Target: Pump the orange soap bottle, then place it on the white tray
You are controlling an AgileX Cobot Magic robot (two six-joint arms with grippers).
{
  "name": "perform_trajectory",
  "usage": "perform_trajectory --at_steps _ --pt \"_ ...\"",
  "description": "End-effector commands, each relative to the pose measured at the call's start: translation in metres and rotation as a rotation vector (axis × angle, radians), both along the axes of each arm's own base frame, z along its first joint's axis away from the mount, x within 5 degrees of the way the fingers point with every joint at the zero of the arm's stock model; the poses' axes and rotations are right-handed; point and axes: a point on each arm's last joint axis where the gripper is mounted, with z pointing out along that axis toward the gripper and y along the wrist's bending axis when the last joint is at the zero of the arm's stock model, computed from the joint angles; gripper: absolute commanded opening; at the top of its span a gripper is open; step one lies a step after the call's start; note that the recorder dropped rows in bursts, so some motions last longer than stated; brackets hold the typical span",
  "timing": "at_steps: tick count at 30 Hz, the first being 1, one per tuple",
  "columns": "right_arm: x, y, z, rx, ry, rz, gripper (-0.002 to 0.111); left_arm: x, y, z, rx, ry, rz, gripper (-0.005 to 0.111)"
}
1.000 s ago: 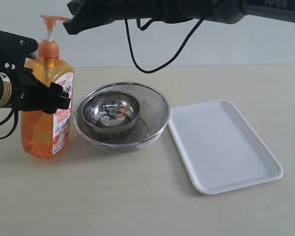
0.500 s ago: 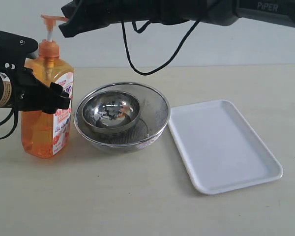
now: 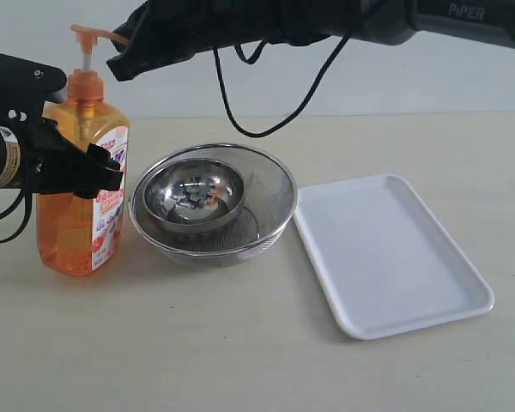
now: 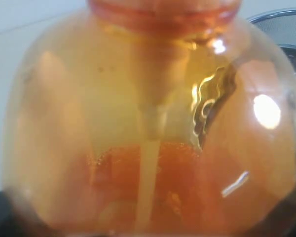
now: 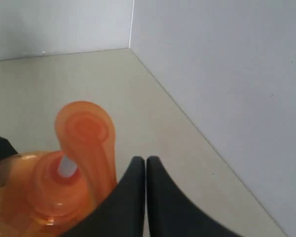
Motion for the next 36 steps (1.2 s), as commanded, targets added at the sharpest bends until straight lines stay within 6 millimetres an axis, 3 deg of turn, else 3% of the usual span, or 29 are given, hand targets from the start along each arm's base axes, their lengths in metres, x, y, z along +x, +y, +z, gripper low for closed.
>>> perform_trajectory --at_steps 1,14,22,30,36 --pt "0.001 -0.002 0.004 -0.022 -0.035 -0.019 0.000 0.000 -0.001 0.000 -0.005 0.000 -0.003 0.005" --pt "0.004 -0.022 0.024 -0.127 -0.113 -0.117 0.000 0.003 0.006 0.002 0.113 -0.036 -0.003 0.005" --pt "0.003 -0.027 0.026 -0.172 -0.107 -0.116 0.000 0.005 0.013 0.000 0.207 -0.051 0.020 0.005" --pt "0.004 -0.032 0.022 -0.241 -0.092 -0.147 0.000 0.024 0.007 0.017 0.233 -0.117 -0.011 0.005" --pt "0.000 -0.044 0.040 -0.239 -0.106 -0.149 0.000 0.026 0.010 0.012 0.341 -0.112 -0.050 0.005"
